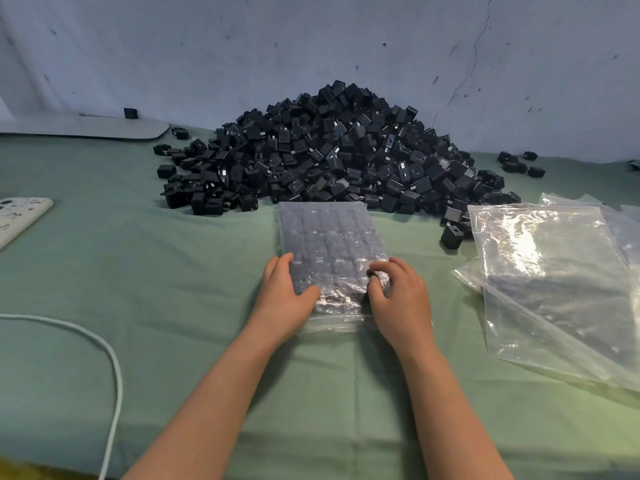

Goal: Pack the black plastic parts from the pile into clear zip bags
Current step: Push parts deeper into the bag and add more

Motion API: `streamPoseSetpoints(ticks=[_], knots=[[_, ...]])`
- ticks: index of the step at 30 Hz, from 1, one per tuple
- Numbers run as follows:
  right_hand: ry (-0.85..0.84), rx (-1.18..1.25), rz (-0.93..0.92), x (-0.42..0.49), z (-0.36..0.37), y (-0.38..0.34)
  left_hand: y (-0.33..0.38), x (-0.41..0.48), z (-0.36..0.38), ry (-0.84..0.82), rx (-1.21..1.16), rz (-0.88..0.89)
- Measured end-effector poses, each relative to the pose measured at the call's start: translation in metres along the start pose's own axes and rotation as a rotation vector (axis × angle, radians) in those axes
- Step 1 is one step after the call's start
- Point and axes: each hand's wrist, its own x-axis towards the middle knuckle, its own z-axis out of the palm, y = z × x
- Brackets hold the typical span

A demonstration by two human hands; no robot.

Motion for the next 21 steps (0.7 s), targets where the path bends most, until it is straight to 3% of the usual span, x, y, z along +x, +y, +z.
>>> streamPoseSetpoints(ticks=[10,18,21], knots=[[-0.066,-0.053,0.098,0.018,-0.008,-0.009,0.003,0.031,-0.014,0.065,-0.067,-0.062],[-0.223,-0.045,-0.033,0.109,0.059,-0.089,0.013,0.11,-0.029,0.245,-0.442,-0.19],[-0.305,-0.148,-0.026,0.142,0.096,-0.107,0.009,0.137,-0.034,0.275,-0.562,-0.234]])
